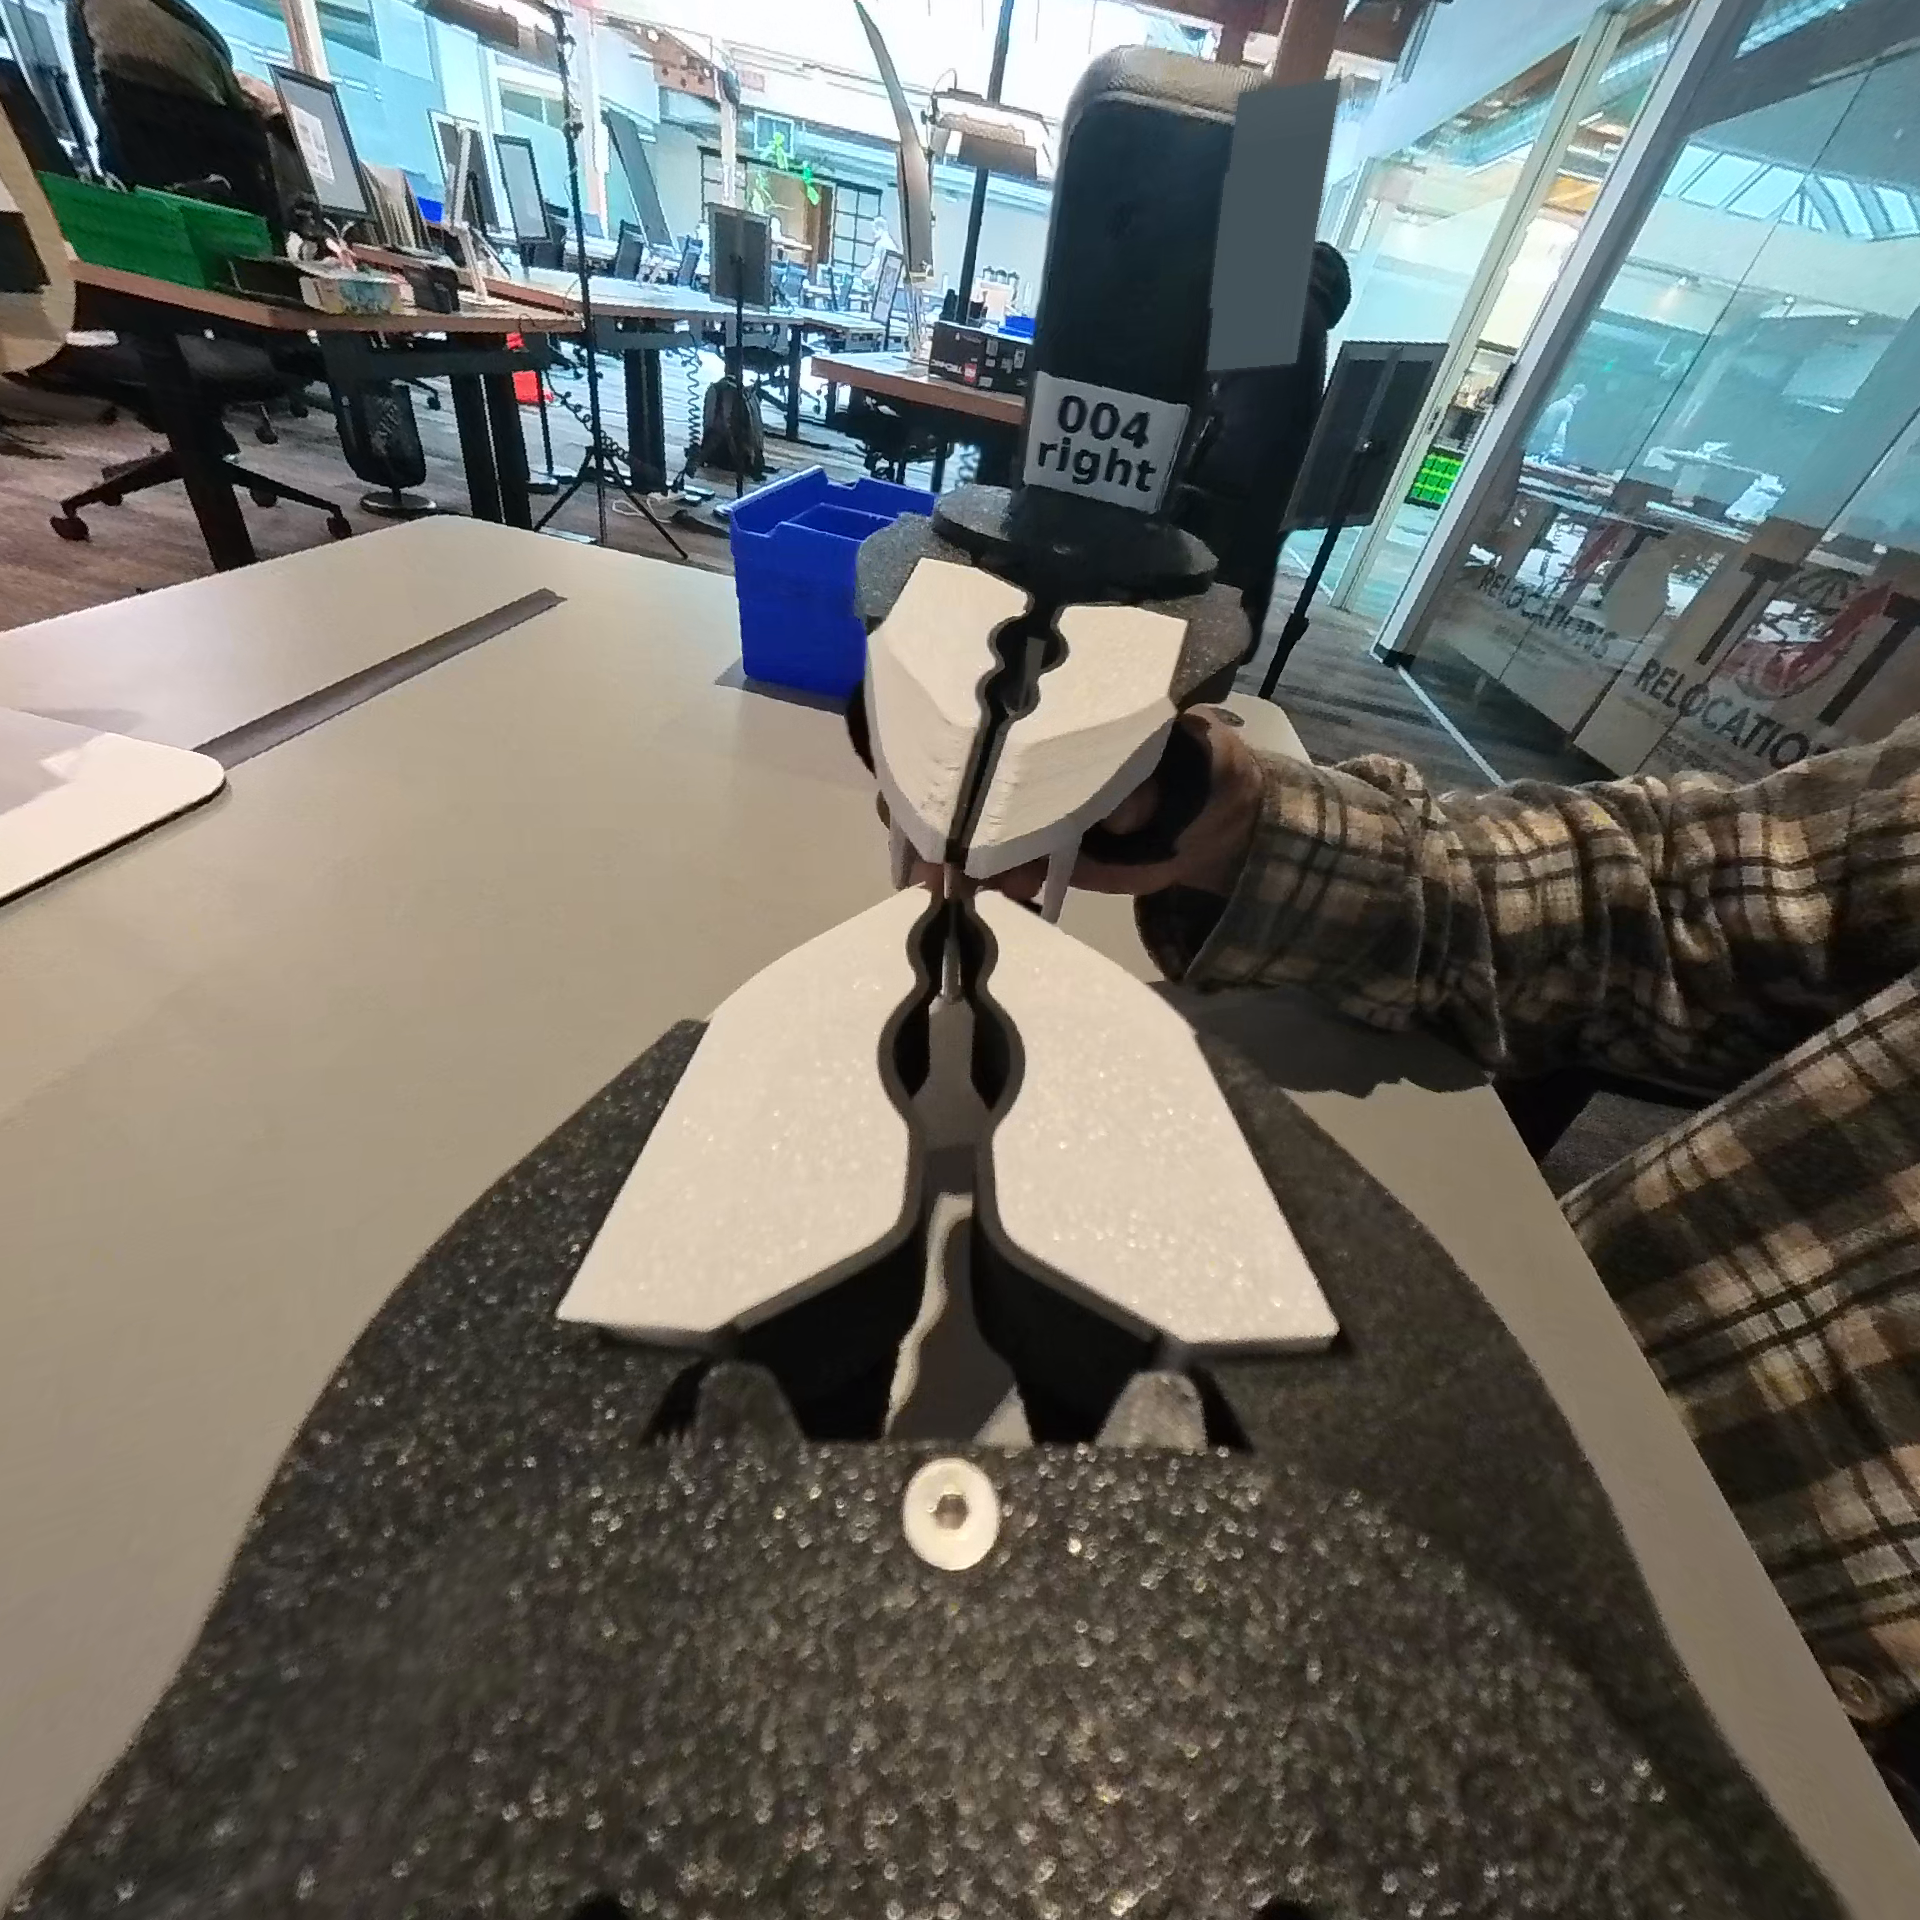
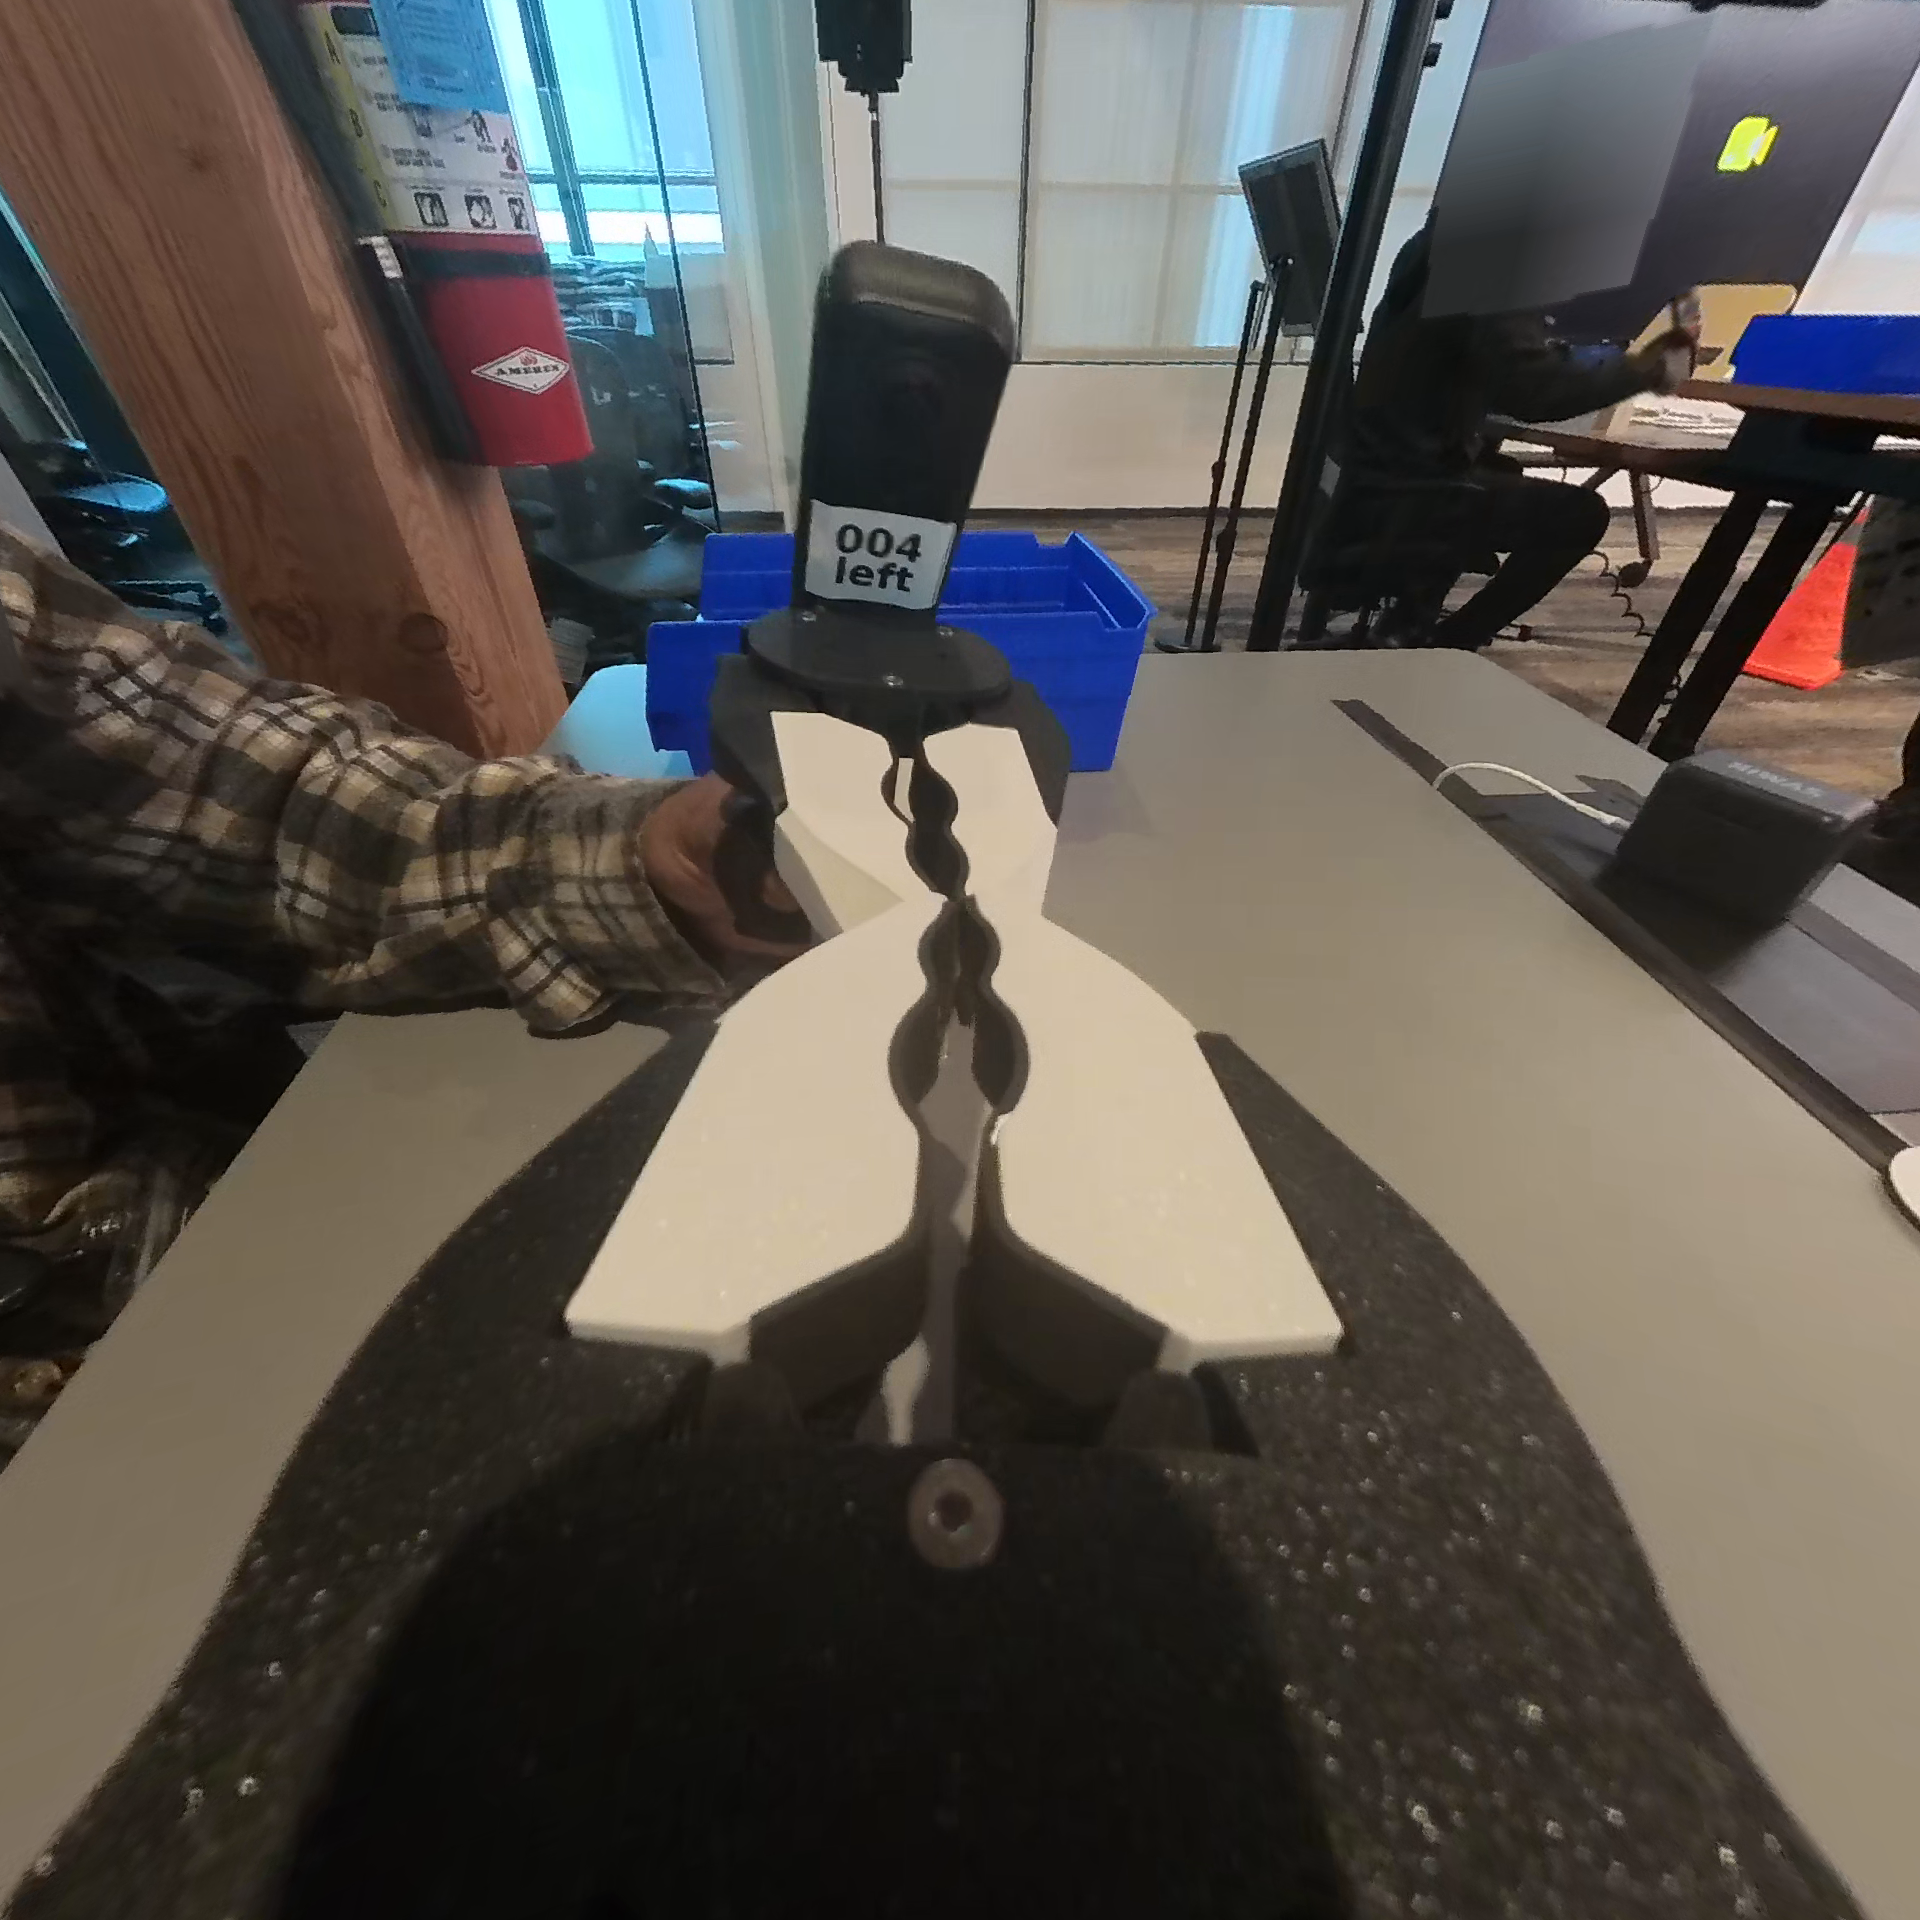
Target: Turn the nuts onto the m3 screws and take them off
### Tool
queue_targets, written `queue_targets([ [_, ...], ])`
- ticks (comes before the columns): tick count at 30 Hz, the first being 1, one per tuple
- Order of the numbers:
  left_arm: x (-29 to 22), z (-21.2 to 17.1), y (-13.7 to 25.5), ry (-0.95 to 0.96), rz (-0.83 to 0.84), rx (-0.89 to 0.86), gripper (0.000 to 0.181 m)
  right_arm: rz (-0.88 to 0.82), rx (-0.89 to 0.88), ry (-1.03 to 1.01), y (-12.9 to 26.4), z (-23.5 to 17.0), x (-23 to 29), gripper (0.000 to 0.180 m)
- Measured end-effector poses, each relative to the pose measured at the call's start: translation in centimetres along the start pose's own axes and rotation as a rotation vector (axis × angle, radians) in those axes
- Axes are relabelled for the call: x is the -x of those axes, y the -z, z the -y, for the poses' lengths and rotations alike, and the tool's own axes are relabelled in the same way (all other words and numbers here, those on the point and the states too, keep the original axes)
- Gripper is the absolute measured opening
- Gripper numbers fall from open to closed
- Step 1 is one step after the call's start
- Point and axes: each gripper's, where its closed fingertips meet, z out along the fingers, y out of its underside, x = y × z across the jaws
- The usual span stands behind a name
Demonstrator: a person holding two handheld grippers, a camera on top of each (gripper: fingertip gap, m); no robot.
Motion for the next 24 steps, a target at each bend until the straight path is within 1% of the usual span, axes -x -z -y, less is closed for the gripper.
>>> queue_targets([
  [8, -0.08, 0.01, -0.11, 0.003, -0.007, -0.001, 0.002, 0.012, -0.004, 0.001, 0.05, -0.11, 0.10, 0.005],
  [13, -0.08, -0.07, -0.19, 0.006, -0.007, 0.003, 0.002, 0.015, -0.003, -0.009, 0.06, -0.15, 0.14, 0.000],
  [19, 0.02, 0.14, -0.25, 0.032, -0.011, -0.021, 0.002, 0.018, -0.030, -0.041, 0.33, 0.26, 0.11, 0.000],
  [21, 0.25, 0.08, -0.24, 0.040, -0.003, -0.026, 0.010, 0.022, -0.049, -0.061, 0.48, 0.62, 0.01, 0.000],
  [24, 0.30, -0.03, -0.33, 0.039, 0.000, -0.023, 0.013, 0.019, -0.068, -0.084, 0.64, 0.84, -0.27, 0.000],
])
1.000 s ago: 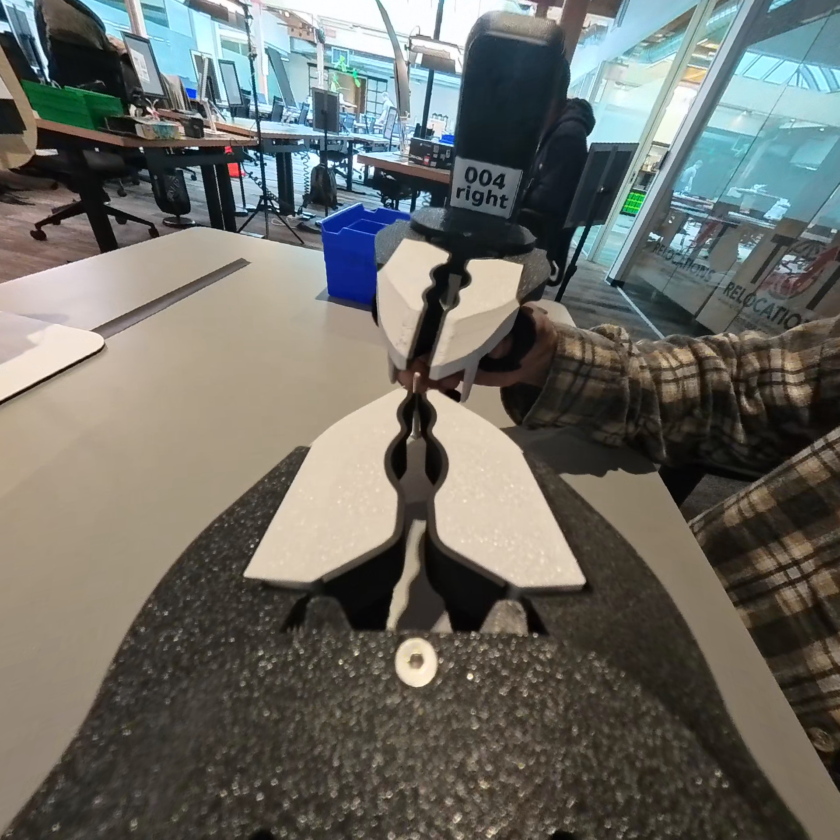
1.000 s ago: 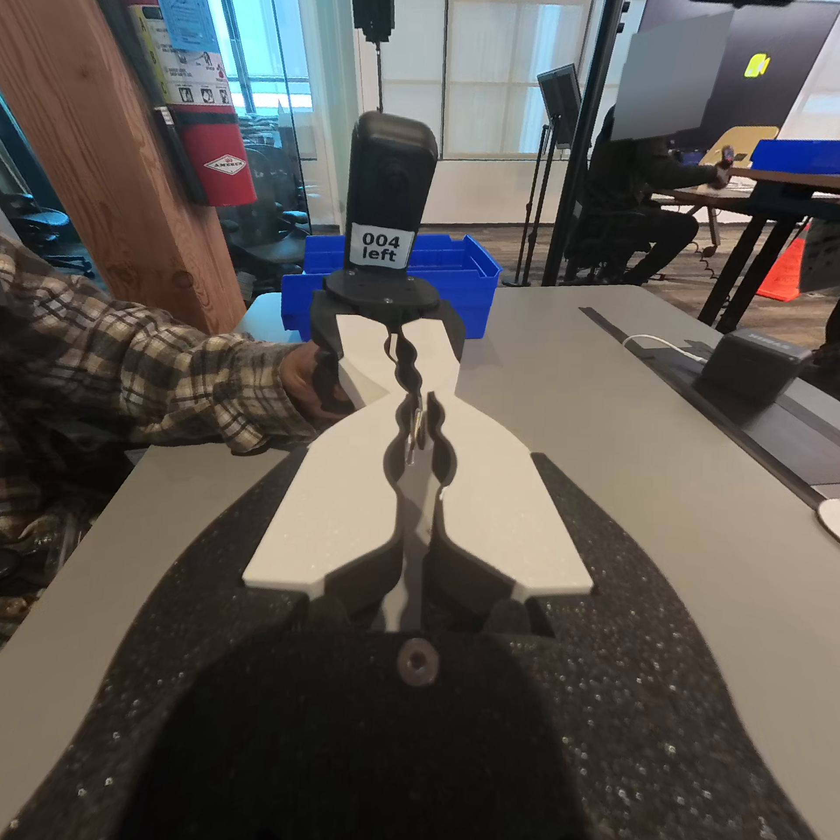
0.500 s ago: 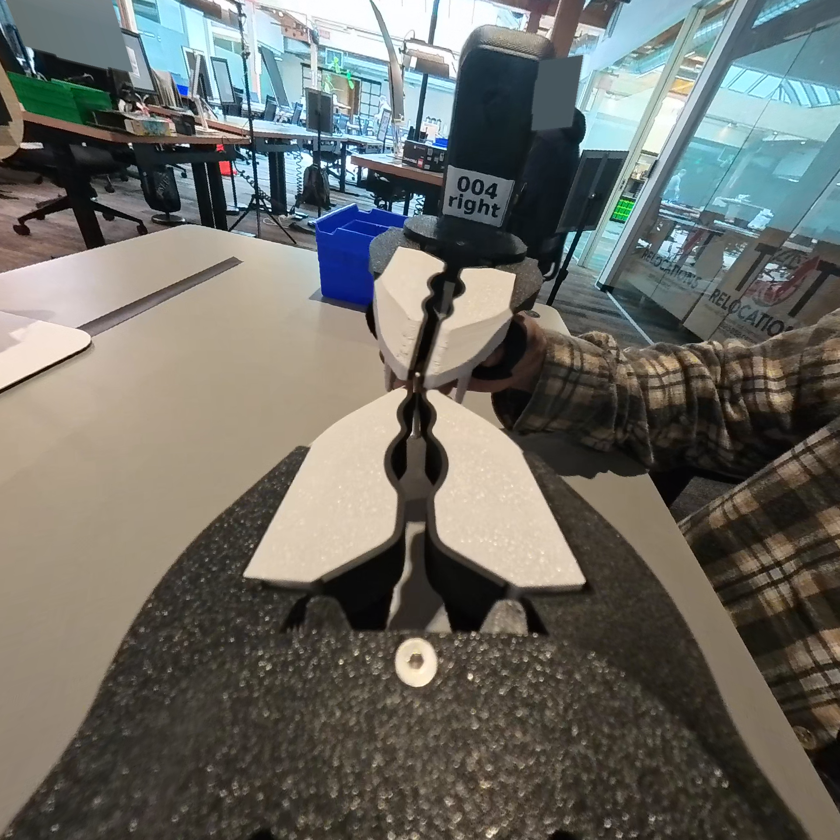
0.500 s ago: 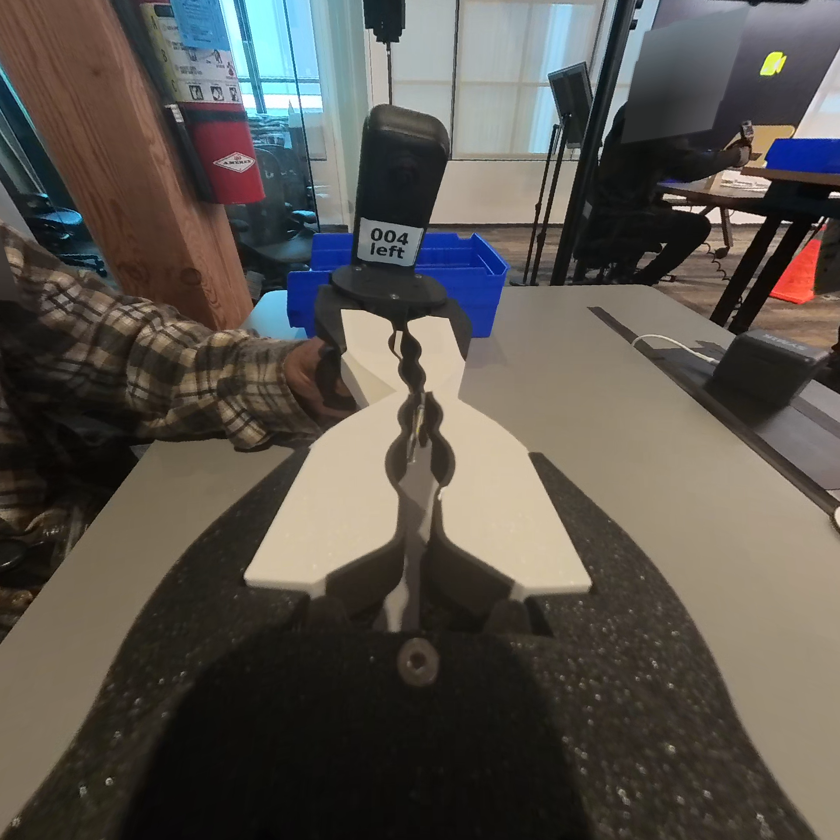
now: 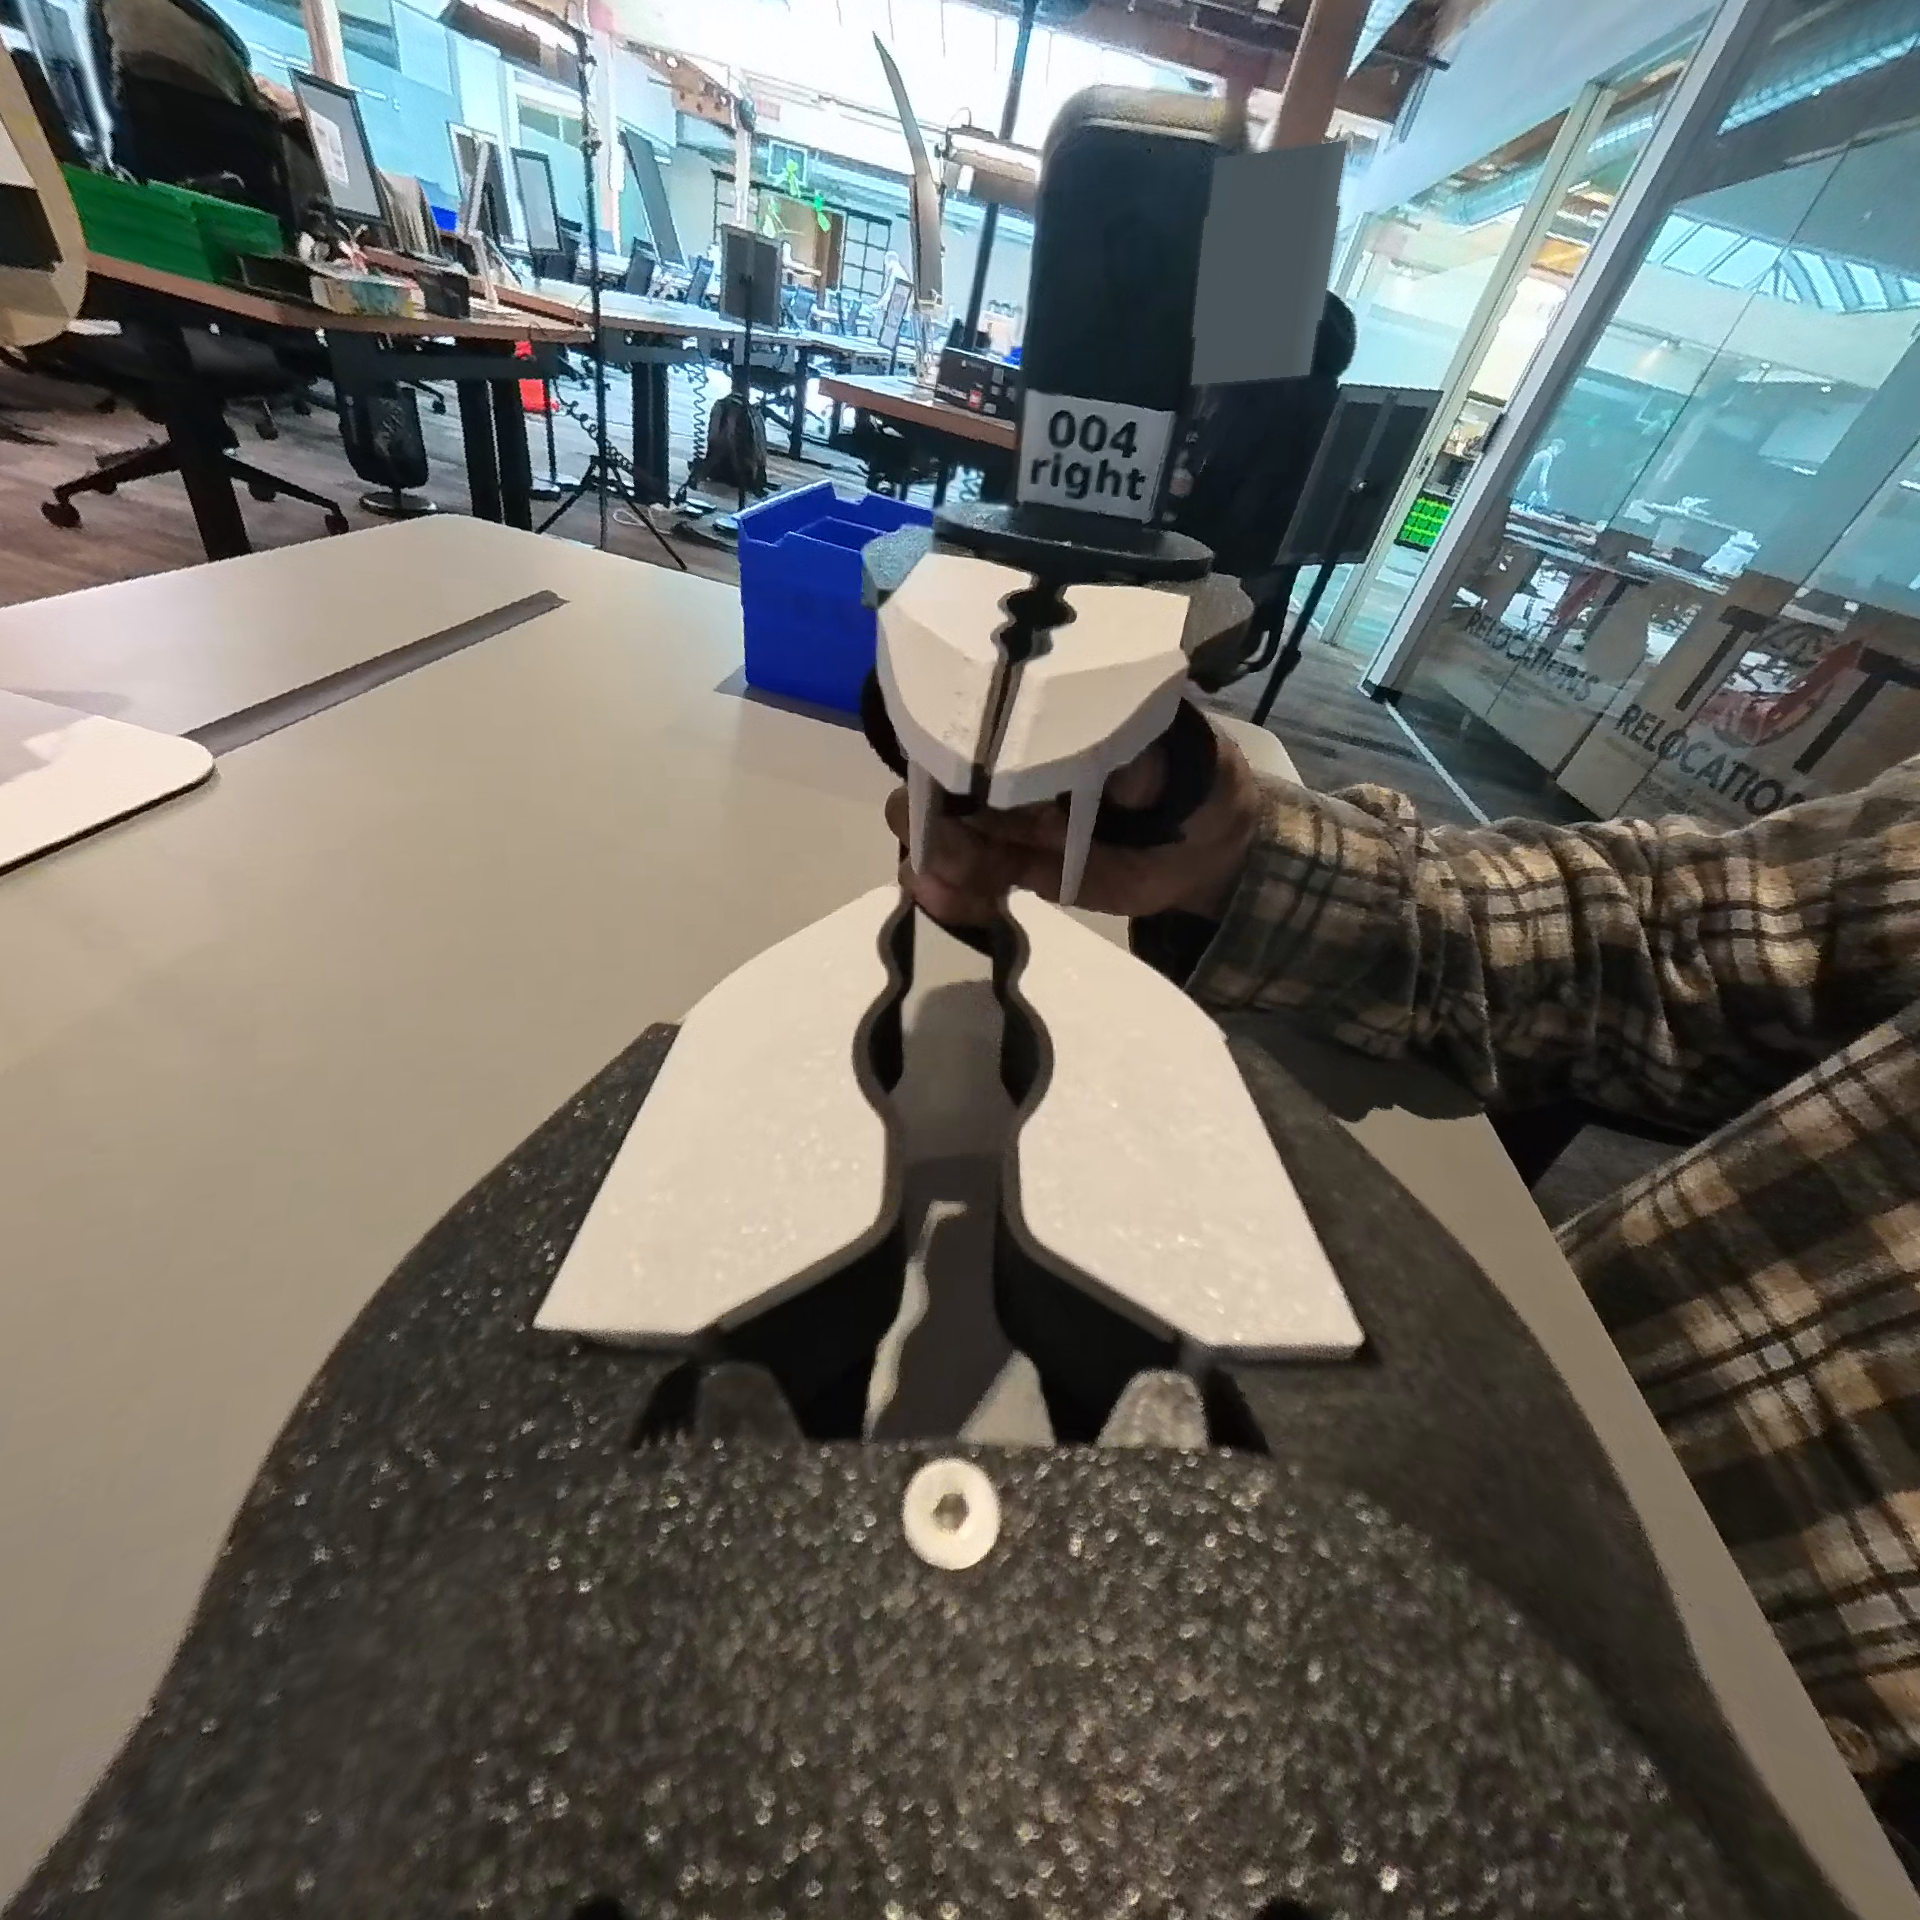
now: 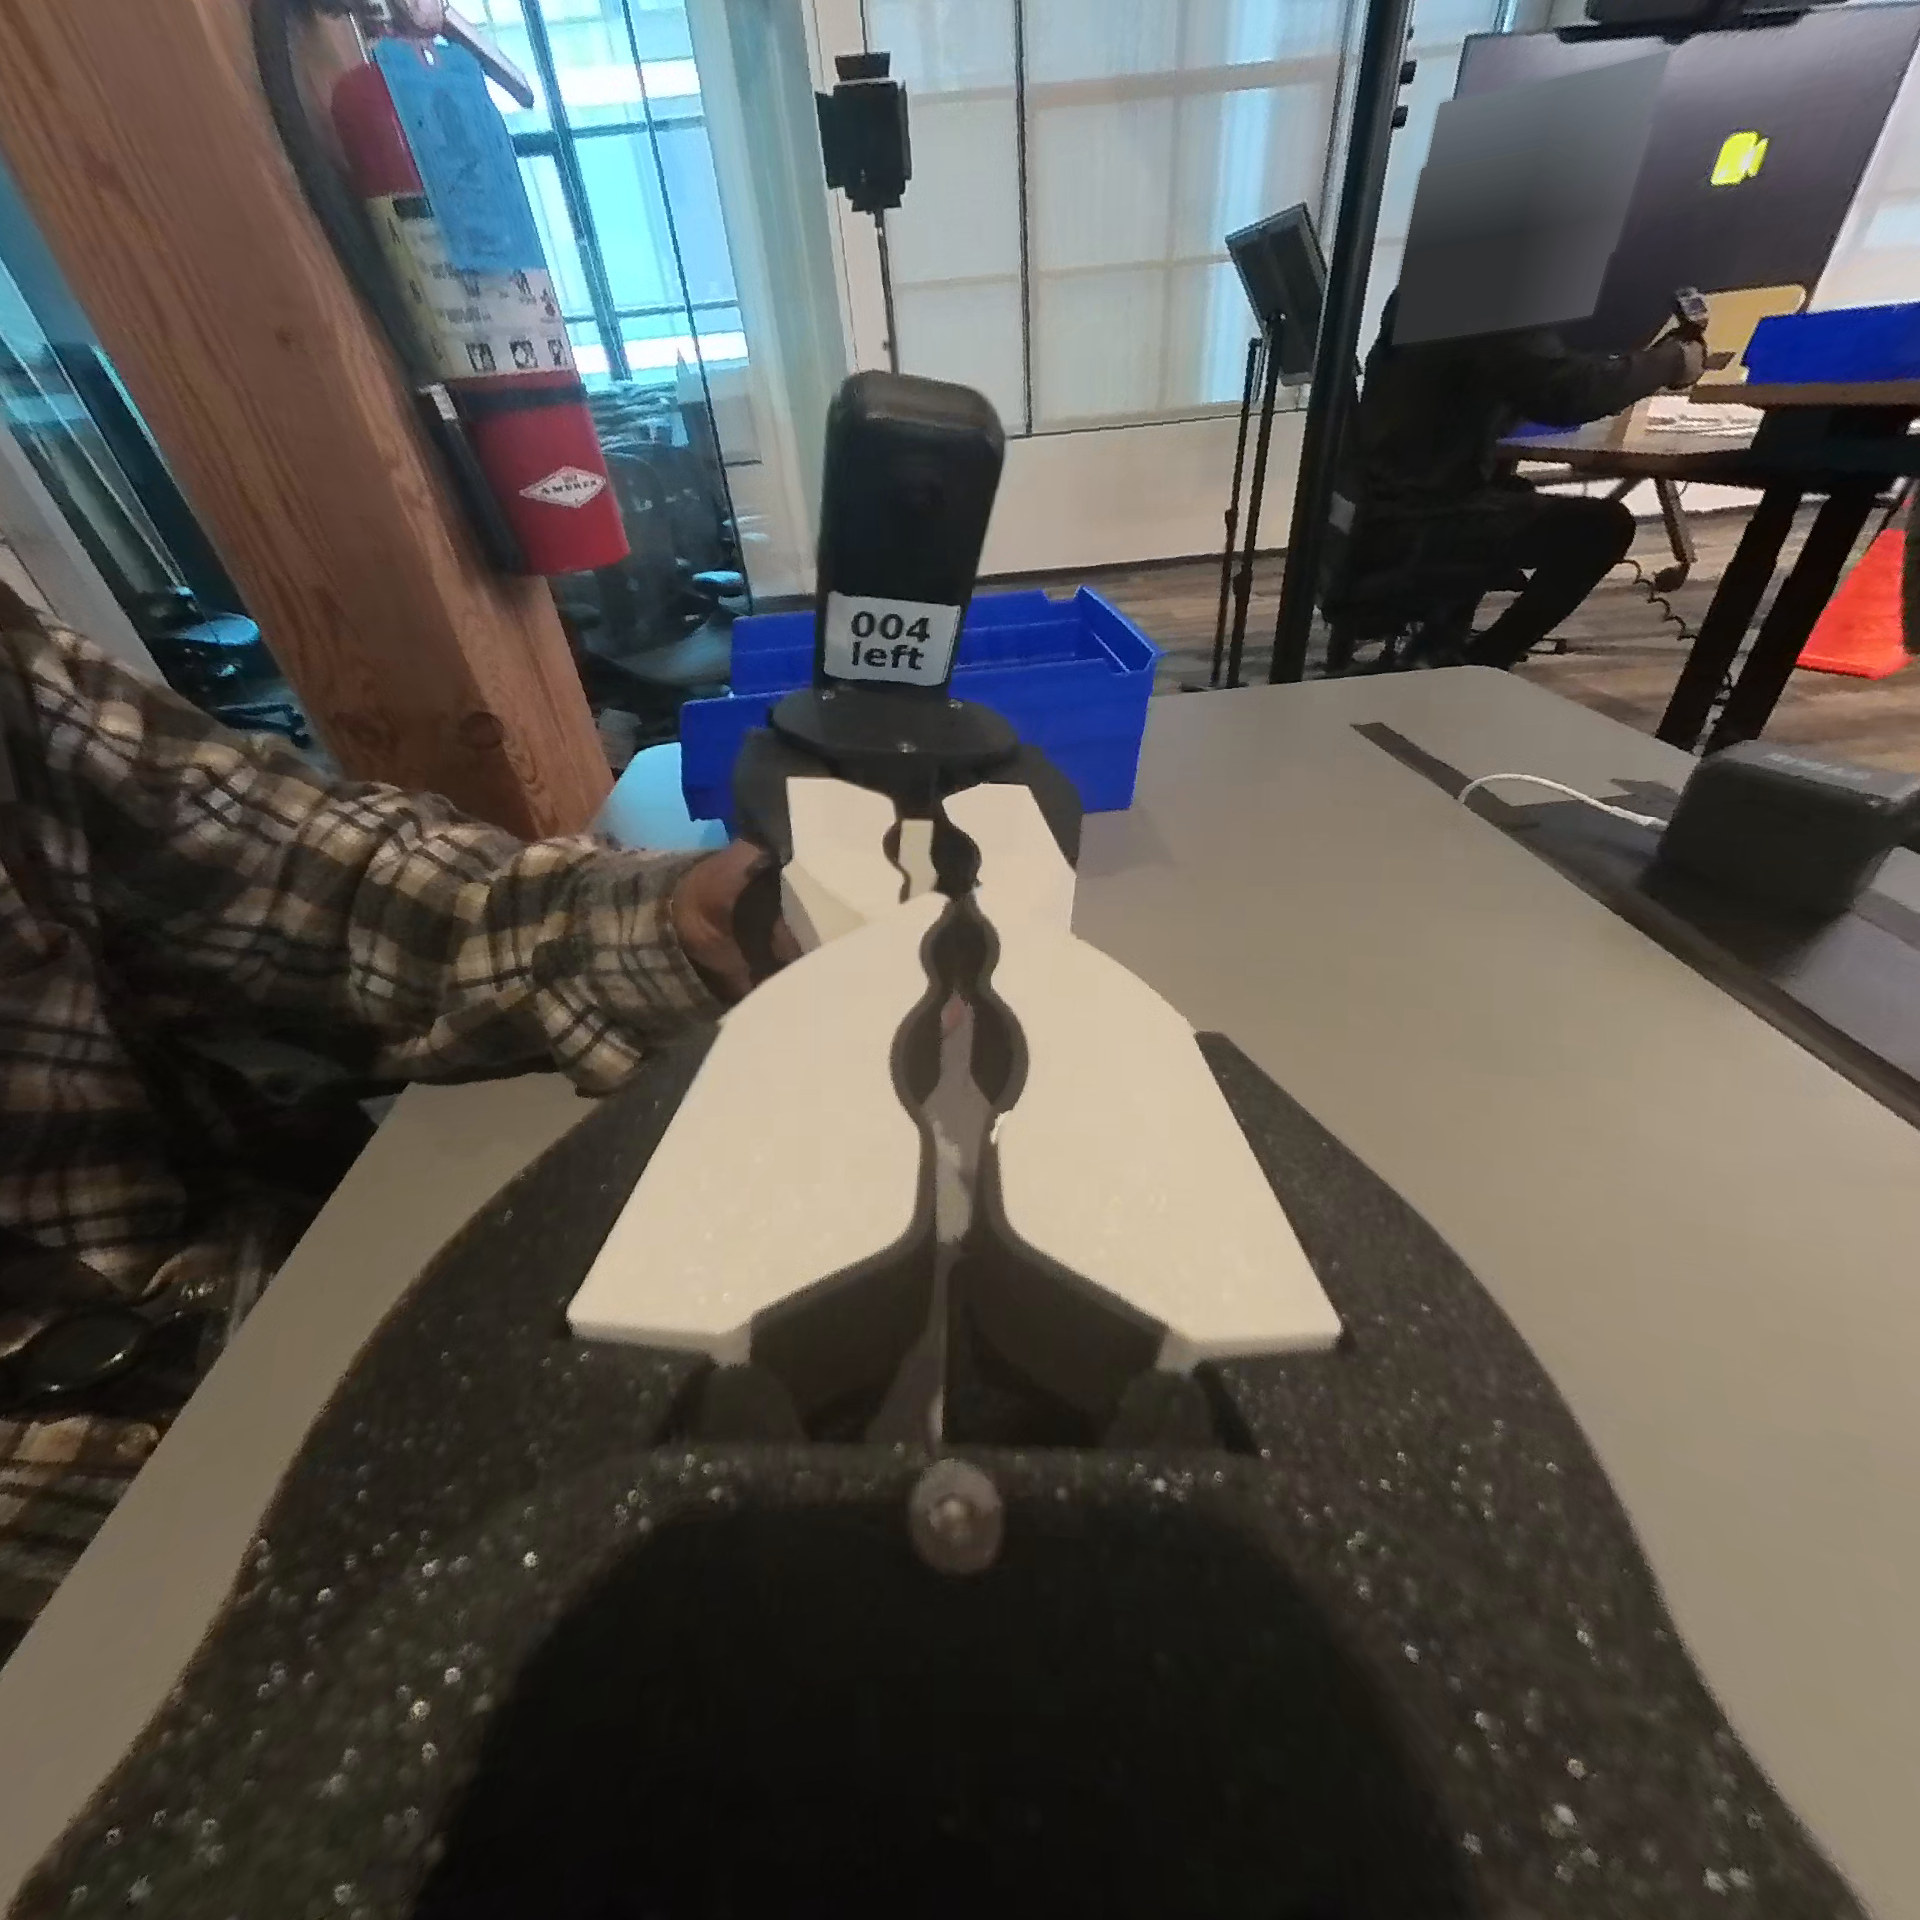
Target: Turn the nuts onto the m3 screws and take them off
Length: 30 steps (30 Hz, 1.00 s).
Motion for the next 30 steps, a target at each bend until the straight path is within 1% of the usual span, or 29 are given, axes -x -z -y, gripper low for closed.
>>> queue_targets([
  [3, -0.1, -0.1, -0.1, -0.005, -0.003, 0.003, 0.011, 0.003, -0.021, -0.023, 0.2, 0.3, -0.2, 0.000],
  [4, -0.1, -0.1, -0.1, -0.009, -0.005, 0.005, 0.003, -0.004, -0.016, -0.023, 0.2, 0.3, -0.3, 0.000],
  [5, -0.1, -0.2, 0.0, -0.015, -0.007, 0.010, 0.000, -0.006, -0.014, -0.022, 0.2, 0.2, -0.3, 0.000],
  [10, 0.8, -0.3, 0.6, 0.013, 0.009, -0.005, 0.000, -0.023, -0.014, -0.049, 0.5, -0.5, -1.0, 0.000],
  [13, 2.0, -0.4, 1.1, 0.049, 0.055, -0.021, 0.005, -0.073, -0.005, -0.065, 1.2, -1.1, -2.2, 0.000],
  [18, 3.9, 0.3, 2.6, 0.104, 0.119, -0.098, 0.009, -0.141, -0.027, -0.083, 2.5, -1.5, -3.9, 0.000],
  [25, 4.8, 0.4, 3.7, 0.115, 0.147, -0.106, 0.013, -0.155, -0.021, -0.087, 2.8, -2.1, -5.0, 0.000],
  [30, 4.9, 0.6, 3.9, 0.120, 0.150, -0.114, 0.014, -0.164, 0.000, -0.076, 2.9, -2.3, -4.7, 0.000],
])
